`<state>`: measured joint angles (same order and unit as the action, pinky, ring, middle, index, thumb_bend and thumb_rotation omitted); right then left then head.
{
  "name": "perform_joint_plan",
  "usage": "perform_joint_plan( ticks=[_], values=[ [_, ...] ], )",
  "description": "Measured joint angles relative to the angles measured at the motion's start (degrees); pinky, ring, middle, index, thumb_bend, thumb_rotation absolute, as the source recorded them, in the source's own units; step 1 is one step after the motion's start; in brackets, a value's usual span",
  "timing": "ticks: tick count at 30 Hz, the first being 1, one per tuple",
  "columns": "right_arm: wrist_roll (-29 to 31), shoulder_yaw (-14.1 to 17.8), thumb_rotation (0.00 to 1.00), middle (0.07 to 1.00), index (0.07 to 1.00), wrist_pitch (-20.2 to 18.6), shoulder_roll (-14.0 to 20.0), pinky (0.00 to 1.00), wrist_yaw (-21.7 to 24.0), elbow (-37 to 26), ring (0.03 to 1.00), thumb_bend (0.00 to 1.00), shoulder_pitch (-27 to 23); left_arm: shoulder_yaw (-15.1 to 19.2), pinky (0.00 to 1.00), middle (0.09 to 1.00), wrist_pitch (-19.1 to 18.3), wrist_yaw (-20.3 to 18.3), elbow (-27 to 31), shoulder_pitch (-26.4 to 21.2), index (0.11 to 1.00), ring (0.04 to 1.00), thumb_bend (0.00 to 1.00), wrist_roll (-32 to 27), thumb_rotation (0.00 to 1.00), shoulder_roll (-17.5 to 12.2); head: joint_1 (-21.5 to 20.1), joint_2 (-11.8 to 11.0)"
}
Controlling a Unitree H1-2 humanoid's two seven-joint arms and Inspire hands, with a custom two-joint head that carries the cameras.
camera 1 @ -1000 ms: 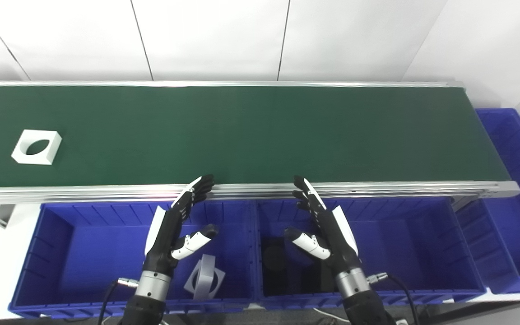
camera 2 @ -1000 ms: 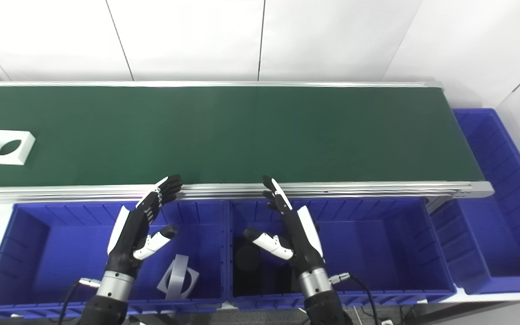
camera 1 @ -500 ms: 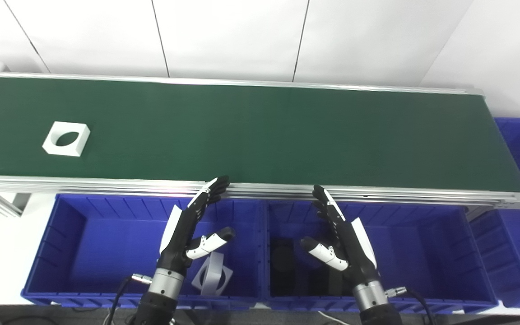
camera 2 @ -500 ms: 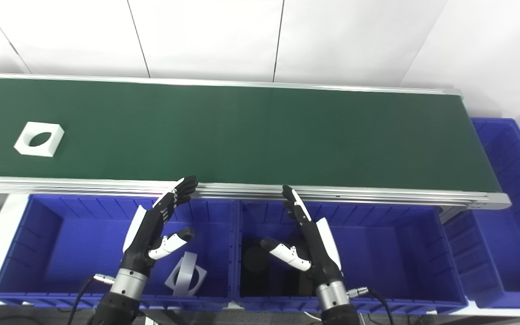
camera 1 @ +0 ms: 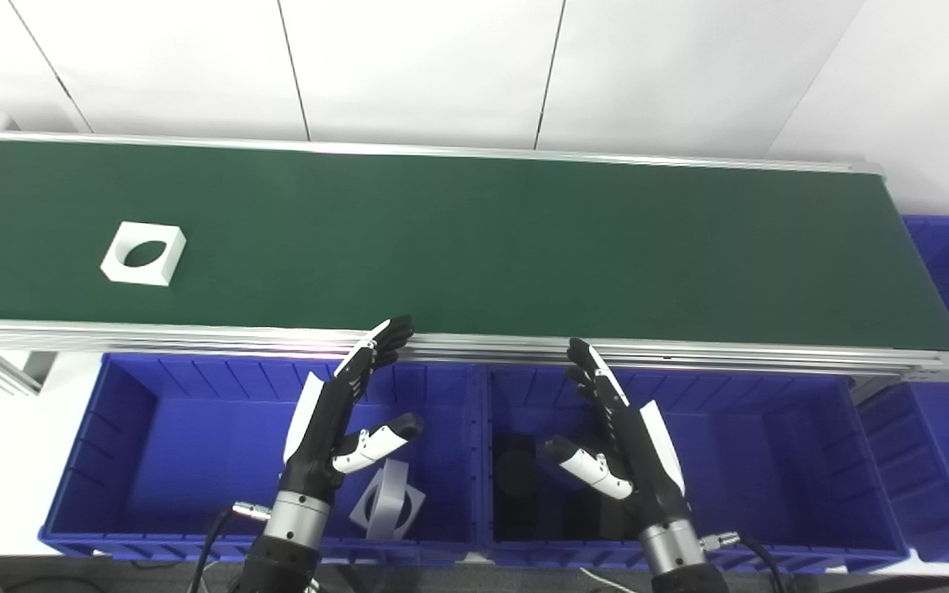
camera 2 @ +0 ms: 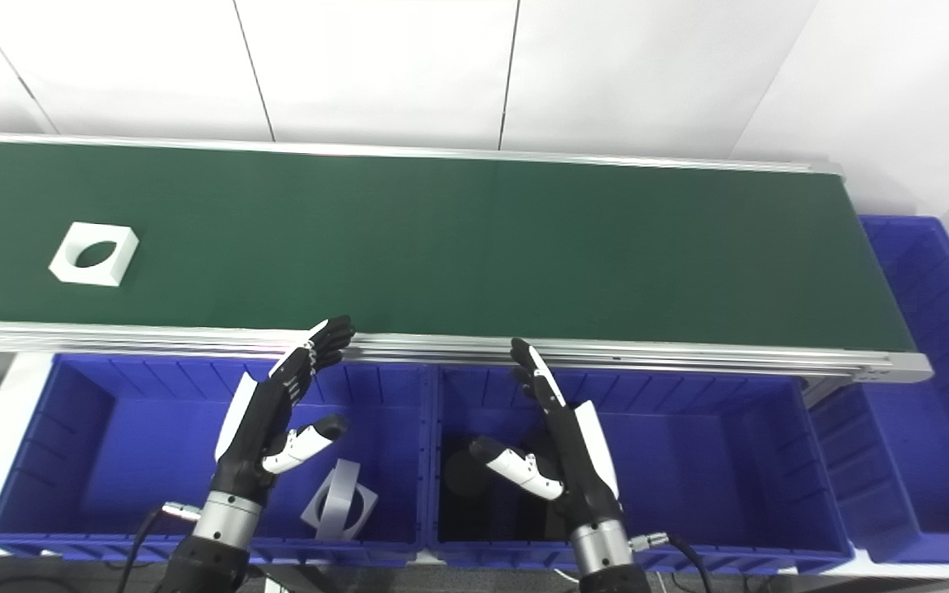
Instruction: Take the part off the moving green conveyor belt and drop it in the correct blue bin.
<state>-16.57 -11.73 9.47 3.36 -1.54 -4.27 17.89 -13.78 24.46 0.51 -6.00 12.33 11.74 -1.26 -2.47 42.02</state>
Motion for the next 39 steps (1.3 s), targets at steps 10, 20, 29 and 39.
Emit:
perform_joint_plan(
  ticks=[10,20,29,39],
  values=[
    [0.63,-0.09,0.78,0.946,0.975,0.10,0.54,0.93,0.09,-0.70,0.935,0.91,1.42,-0.97,0.86,0.865,0.06,0.71,-0.49,0.89,0.861,0.868,0.89,0.11,0.76,0.01,1.32,-2.55],
    [0.77,0.16,0.78,0.957,0.984,2.47,1.44,0.93,0.08,0.30,0.945,0.91,1.41,-4.37,0.82,0.860,0.17,3.05,-3.75,0.25,0.858,0.848,0.92,-0.21,0.72,-0.78,10.88,-9.57],
    [1.46,1.00,0.80,0.972,0.997,6.05,2.72,0.95,0.07,4.05,0.960,0.89,0.86,-7.27,0.77,0.841,0.17,5.85,-3.66,-0.35,0.835,0.819,0.94,-0.37,0.67,-1.11,14.77,-12.74],
    [1.49,1.30,0.81,0.956,0.981,8.59,2.58,0.93,-0.40,6.99,0.939,0.91,-1.03,-6.06,0.79,0.867,0.26,5.90,6.25,-2.69,0.862,0.842,0.95,-1.15,0.65,-3.82,14.51,-13.45]
  ],
)
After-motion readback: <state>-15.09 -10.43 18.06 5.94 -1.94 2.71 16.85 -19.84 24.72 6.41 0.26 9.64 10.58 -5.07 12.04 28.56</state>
